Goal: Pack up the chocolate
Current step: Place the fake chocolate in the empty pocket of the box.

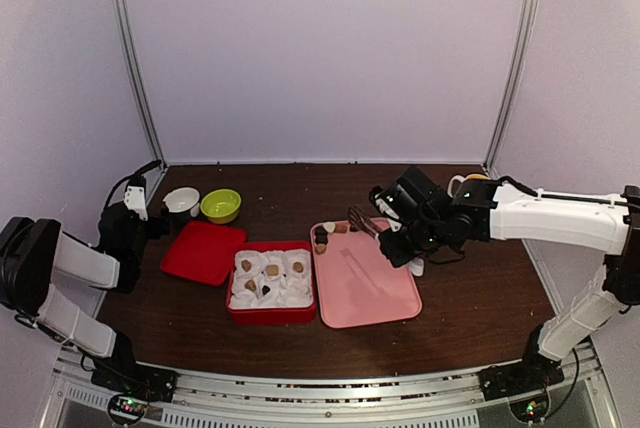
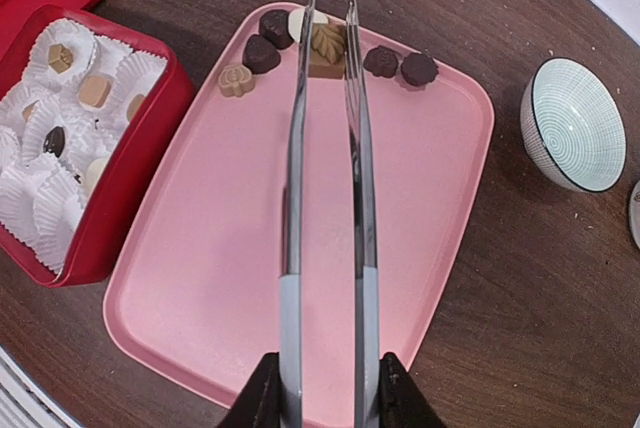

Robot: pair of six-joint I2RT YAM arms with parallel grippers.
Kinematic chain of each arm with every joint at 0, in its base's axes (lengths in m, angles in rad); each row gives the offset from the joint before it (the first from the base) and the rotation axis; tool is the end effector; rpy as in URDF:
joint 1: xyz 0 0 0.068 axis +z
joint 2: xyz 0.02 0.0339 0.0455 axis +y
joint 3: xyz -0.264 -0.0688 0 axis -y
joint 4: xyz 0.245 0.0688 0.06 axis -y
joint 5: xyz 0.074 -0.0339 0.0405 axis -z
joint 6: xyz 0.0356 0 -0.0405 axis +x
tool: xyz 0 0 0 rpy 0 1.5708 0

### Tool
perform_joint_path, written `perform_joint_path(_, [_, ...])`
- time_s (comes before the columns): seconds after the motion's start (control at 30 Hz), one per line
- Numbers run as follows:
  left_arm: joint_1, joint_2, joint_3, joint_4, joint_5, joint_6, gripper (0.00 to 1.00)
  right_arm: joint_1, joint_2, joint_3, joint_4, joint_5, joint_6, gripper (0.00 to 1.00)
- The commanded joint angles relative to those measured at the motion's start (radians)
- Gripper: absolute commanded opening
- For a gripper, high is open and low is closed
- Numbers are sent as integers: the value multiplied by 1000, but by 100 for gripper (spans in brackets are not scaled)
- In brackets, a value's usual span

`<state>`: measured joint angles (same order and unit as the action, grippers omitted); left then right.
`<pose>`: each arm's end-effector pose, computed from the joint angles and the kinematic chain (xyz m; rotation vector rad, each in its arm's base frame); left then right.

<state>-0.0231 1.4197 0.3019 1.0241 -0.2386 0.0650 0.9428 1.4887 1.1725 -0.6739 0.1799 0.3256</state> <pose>0.2497 0.0026 0.1703 -0.1077 1.6634 0.2302 0.1871 0.2468 0.2663 -0.7112 2.4579 0.2670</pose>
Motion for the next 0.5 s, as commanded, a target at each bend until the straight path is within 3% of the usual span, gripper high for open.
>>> perform_joint_path(0.0, [5,8,0,53,10,-8,98,38,-5,58,11,-29,-38,24])
perform_joint_path(0.47, [6,8,0,54,10,-8,98,174,68,103,110,-341,-159,24])
